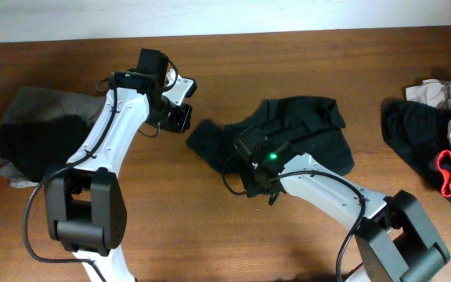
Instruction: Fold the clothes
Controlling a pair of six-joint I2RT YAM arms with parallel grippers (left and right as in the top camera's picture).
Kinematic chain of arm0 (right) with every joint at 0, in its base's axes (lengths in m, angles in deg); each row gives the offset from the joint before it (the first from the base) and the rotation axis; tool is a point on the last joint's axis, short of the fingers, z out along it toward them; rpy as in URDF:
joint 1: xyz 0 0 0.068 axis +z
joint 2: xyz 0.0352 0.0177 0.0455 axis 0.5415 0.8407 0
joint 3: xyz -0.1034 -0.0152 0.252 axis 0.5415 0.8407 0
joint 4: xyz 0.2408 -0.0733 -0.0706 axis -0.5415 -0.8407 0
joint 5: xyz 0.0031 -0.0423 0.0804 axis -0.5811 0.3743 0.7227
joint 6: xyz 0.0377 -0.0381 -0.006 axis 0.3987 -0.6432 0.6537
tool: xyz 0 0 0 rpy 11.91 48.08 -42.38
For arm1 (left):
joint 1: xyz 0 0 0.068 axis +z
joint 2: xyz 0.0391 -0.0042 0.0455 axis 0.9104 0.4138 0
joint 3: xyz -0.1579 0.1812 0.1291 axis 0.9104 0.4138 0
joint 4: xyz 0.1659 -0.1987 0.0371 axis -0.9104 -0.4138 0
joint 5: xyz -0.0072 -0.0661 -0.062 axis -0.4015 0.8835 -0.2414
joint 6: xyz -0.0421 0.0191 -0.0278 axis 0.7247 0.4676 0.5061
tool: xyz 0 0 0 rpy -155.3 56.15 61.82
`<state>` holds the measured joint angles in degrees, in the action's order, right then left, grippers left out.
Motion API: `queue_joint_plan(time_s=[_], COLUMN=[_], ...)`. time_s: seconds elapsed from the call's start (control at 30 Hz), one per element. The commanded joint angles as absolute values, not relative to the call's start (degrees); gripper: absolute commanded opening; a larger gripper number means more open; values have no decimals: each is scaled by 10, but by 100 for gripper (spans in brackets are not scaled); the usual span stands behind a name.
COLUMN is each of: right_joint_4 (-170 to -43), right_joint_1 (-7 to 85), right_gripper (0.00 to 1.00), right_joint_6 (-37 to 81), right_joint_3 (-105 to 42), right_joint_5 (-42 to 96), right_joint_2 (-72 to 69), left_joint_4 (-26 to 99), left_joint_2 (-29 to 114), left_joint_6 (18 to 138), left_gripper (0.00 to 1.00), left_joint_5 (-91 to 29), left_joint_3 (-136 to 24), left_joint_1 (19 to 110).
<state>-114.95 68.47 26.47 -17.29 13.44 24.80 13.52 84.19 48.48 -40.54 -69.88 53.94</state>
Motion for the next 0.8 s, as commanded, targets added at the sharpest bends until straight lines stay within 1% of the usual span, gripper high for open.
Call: queue_joint_plan(time_s=[0.0,0.23,0.3,0.47,0.53,0.6,0.77], right_joint_4=[-1127,-1112,-1116,-1155,-1183,-1218,-1300], right_joint_1=[691,712,713,714,714,714,714], right_gripper=[66,64,60,33,25,19,11], right_joint_6=[283,289,298,342,347,347,339], right_joint_3=[-169,-169,-169,-174,-182,-196,-236], right_joint_5=[99,92,91,33,14,3,0], right_joint_2=[256,311,326,325,317,297,230], left_joint_4=[141,143,143,143,143,143,143], left_joint_2=[842,842,842,842,842,842,842], left_joint_6=[481,481,481,481,481,481,482], left_gripper=[11,13,13,14,14,14,14], left_joint_5=[-399,-399,-399,-399,-399,-399,-399], left_joint_3=[-697,-697,-697,-697,-697,-697,-697], left_joint_1=[539,539,540,540,540,540,539])
